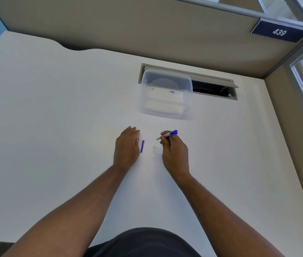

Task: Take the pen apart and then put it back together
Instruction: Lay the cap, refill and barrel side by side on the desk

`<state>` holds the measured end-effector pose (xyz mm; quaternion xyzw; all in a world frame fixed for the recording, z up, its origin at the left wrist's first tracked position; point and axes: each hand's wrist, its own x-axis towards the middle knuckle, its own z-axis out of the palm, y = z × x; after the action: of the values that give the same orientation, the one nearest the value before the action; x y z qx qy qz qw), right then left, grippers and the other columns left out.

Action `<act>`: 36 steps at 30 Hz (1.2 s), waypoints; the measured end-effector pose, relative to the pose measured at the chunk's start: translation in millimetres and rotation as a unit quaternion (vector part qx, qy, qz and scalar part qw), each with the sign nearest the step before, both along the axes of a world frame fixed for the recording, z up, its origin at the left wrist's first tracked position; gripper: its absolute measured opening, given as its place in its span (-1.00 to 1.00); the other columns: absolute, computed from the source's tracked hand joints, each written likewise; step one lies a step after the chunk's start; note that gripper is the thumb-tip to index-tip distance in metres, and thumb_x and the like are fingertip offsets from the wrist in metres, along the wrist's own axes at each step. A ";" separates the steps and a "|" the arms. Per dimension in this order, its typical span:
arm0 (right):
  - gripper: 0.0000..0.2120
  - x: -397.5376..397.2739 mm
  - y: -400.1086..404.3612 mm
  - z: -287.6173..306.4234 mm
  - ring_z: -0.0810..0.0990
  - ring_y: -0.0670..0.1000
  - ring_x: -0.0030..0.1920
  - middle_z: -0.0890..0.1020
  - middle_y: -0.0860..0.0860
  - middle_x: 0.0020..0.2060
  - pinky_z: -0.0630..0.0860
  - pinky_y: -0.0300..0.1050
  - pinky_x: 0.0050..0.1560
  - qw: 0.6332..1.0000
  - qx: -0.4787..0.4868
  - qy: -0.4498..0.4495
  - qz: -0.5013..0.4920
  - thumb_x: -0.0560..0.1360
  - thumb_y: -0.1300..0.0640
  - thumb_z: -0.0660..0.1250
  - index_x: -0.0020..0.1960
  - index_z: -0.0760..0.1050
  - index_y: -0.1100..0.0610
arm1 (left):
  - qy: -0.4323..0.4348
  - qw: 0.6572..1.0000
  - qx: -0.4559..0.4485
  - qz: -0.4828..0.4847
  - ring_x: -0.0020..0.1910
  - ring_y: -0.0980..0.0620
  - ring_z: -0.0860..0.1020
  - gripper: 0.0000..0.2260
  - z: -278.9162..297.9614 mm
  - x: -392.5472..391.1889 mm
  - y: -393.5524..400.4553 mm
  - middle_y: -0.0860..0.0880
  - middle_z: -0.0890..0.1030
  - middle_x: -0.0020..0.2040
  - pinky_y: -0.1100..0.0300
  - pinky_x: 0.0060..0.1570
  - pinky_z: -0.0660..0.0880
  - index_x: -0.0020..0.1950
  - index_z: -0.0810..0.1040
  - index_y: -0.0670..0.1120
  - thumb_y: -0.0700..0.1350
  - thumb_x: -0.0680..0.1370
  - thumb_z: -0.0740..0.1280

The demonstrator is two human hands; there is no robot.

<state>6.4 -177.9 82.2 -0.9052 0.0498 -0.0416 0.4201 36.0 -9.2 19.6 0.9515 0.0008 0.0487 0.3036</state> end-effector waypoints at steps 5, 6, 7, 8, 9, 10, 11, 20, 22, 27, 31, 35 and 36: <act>-0.83 5.6 -0.3 -12.3 0.68 0.09 -0.06 0.72 0.04 -0.06 0.60 -0.03 0.03 0.994 -0.077 0.065 0.052 0.64 0.26 0.19 0.01 0.56 0.22 | 0.049 0.993 0.074 -0.077 0.62 -0.12 0.15 -0.56 -16.7 -6.8 5.9 -0.14 0.25 0.61 -0.06 0.55 0.19 0.54 0.30 -0.18 -0.25 0.64 0.07; -0.83 6.6 -1.0 -11.7 0.68 0.10 -0.06 0.72 0.06 -0.06 0.59 -0.02 0.03 0.994 -0.078 0.063 0.047 0.65 0.25 0.19 0.01 0.56 0.23 | 0.052 0.993 0.073 -0.077 0.63 -0.10 0.13 -0.56 -18.0 -6.9 6.5 -0.13 0.23 0.62 -0.05 0.56 0.15 0.55 0.27 -0.17 -0.24 0.65 0.06; -0.81 6.9 -1.9 -10.2 0.67 0.10 -0.07 0.72 0.07 -0.06 0.59 0.00 0.02 0.994 -0.078 0.060 0.039 0.66 0.22 0.18 0.01 0.56 0.23 | 0.052 0.993 0.074 -0.080 0.63 -0.10 0.13 -0.56 -18.6 -6.9 6.8 -0.13 0.22 0.63 -0.05 0.56 0.14 0.56 0.27 -0.17 -0.23 0.66 0.06; -0.80 6.7 -2.4 -8.5 0.67 0.08 -0.10 0.71 0.06 -0.09 0.59 -0.01 -0.02 0.995 -0.073 0.054 0.029 0.67 0.19 0.17 0.01 0.56 0.21 | 0.048 0.993 0.077 -0.081 0.63 -0.10 0.13 -0.56 -19.1 -6.6 6.8 -0.13 0.23 0.62 -0.05 0.55 0.14 0.56 0.27 -0.17 -0.23 0.66 0.06; -0.78 5.8 -2.1 -7.1 0.65 0.01 -0.15 0.70 0.01 -0.14 0.56 -0.08 -0.09 0.997 -0.066 0.045 0.020 0.67 0.16 0.15 -0.01 0.54 0.18 | 0.042 0.992 0.082 -0.082 0.63 -0.11 0.14 -0.56 -19.6 -6.6 6.7 -0.13 0.23 0.62 -0.05 0.55 0.14 0.55 0.27 -0.16 -0.23 0.66 0.07; -0.78 3.7 -1.1 -5.5 0.61 -0.07 -0.21 0.67 -0.05 -0.19 0.50 -0.17 -0.17 0.998 -0.061 0.029 0.012 0.67 0.13 0.14 -0.03 0.53 0.14 | 0.037 0.993 0.082 -0.081 0.62 -0.11 0.14 -0.57 -20.2 -6.6 6.6 -0.13 0.24 0.62 -0.05 0.54 0.14 0.55 0.27 -0.16 -0.23 0.66 0.07; -0.78 1.1 0.6 -3.8 0.59 -0.10 -0.24 0.64 -0.09 -0.23 0.45 -0.23 -0.22 0.998 -0.059 0.010 0.008 0.66 0.10 0.14 -0.05 0.52 0.11 | 0.037 0.993 0.078 -0.079 0.62 -0.11 0.14 -0.57 -20.8 -6.7 6.6 -0.12 0.24 0.62 -0.04 0.55 0.13 0.55 0.27 -0.16 -0.23 0.66 0.06; -0.75 1.4 -6.4 -13.3 0.63 -0.02 -0.20 0.68 -0.02 -0.22 0.57 0.00 -0.12 0.994 -0.073 0.075 0.030 0.67 0.12 0.18 -0.09 0.55 0.17 | 0.043 0.995 0.053 -0.078 0.64 -0.05 0.09 -0.55 -22.1 -7.5 8.7 -0.09 0.19 0.64 0.02 0.57 0.04 0.58 0.25 -0.15 -0.20 0.67 0.06; -0.76 0.9 -7.7 -9.1 0.59 -0.06 -0.25 0.63 -0.09 -0.31 0.52 -0.08 -0.23 0.997 -0.063 0.053 0.014 0.66 0.12 0.17 -0.13 0.52 0.13 | 0.042 0.995 0.053 -0.078 0.64 -0.04 0.08 -0.55 -22.8 -7.2 8.9 -0.08 0.19 0.64 0.02 0.57 0.04 0.58 0.25 -0.14 -0.20 0.67 0.05; -0.76 -6.4 -8.0 -2.9 0.50 0.06 -0.33 0.58 0.05 -0.36 0.49 0.00 -0.29 0.999 -0.051 0.008 0.003 0.65 0.12 0.20 -0.12 0.51 0.20 | 0.040 0.995 0.054 -0.075 0.64 -0.06 0.10 -0.56 -24.5 -7.4 8.3 -0.09 0.20 0.63 0.00 0.57 0.07 0.57 0.25 -0.14 -0.20 0.67 0.05; -0.80 -10.4 -10.4 -0.9 0.51 0.01 -0.28 0.59 -0.06 -0.32 0.45 -0.15 -0.29 0.998 -0.051 -0.024 0.006 0.65 0.12 0.23 -0.10 0.54 0.15 | 0.040 0.995 0.054 -0.080 0.64 -0.05 0.08 -0.56 -24.7 -6.8 9.1 -0.08 0.19 0.64 0.01 0.57 0.07 0.58 0.25 -0.14 -0.20 0.67 0.04; -0.87 -19.3 -11.2 1.7 0.60 -0.08 -0.17 0.65 -0.18 -0.06 0.57 -0.18 -0.13 0.997 -0.038 -0.063 0.016 0.63 0.13 0.28 0.02 0.60 0.11 | 0.039 0.995 0.048 -0.079 0.64 -0.03 0.07 -0.56 -25.3 -7.0 9.4 -0.07 0.18 0.64 0.03 0.58 0.04 0.59 0.24 -0.14 -0.19 0.68 0.04; -0.87 -23.0 -11.7 2.0 0.61 -0.09 -0.14 0.66 -0.16 -0.02 0.60 -0.15 -0.11 0.996 -0.041 -0.072 0.025 0.62 0.13 0.29 0.03 0.61 0.11 | 0.038 0.995 0.047 -0.078 0.64 -0.03 0.07 -0.56 -25.7 -7.1 9.4 -0.07 0.19 0.64 0.03 0.58 0.04 0.59 0.24 -0.14 -0.18 0.68 0.05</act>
<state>-16.6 -189.5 84.2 -0.9170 -0.0051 -0.0986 0.3864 28.9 0.2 -6.1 0.9632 -0.0640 -0.0115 0.2608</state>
